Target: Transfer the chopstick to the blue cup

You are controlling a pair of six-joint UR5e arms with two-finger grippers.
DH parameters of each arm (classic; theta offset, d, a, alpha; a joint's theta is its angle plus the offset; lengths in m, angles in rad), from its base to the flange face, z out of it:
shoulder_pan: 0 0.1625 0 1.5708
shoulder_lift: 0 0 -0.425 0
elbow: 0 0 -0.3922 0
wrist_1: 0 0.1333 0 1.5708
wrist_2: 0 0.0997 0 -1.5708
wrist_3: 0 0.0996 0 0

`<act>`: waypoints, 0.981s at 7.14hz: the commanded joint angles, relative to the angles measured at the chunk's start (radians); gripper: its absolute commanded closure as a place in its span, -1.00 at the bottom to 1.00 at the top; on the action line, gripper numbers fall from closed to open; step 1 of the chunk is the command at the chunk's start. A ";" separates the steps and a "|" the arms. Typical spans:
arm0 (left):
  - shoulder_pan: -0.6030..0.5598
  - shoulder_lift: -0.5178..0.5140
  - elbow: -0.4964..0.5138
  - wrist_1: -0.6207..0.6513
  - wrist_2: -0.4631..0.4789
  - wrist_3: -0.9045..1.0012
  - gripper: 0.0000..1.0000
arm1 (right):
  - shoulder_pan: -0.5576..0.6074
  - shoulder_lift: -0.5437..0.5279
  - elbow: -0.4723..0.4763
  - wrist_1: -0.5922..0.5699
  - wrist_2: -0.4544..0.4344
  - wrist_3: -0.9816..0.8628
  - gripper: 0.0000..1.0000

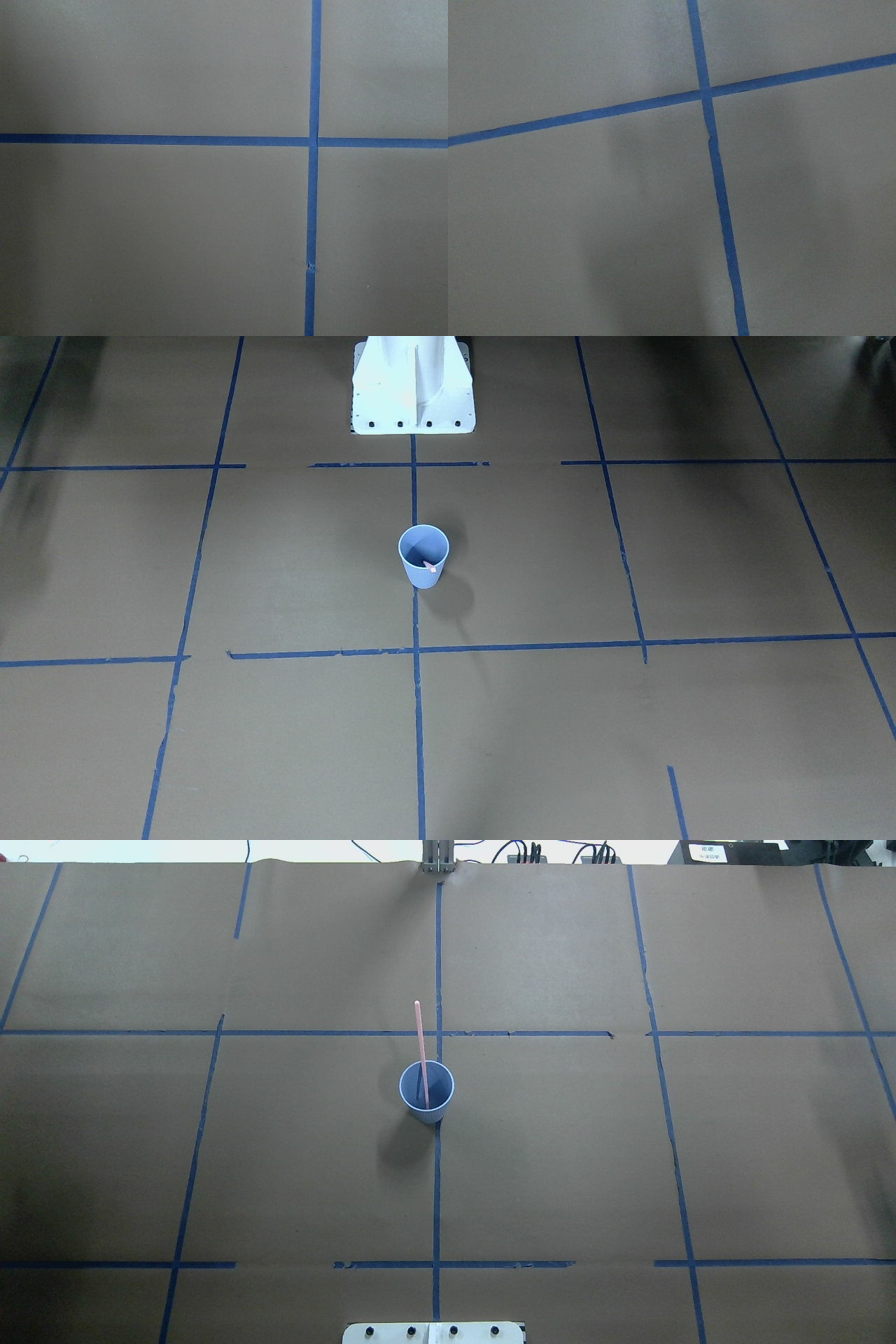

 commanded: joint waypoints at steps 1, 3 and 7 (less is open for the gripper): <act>0.000 -0.001 0.000 -0.001 0.000 0.002 -1.00 | 0.044 0.001 0.002 -0.094 0.031 -0.109 -1.00; 0.000 -0.001 0.002 -0.001 0.000 0.004 -1.00 | 0.109 0.020 0.012 -0.194 0.021 -0.264 -1.00; 0.000 -0.001 0.002 -0.001 0.000 0.004 -1.00 | 0.115 0.022 0.005 -0.187 0.017 -0.261 -1.00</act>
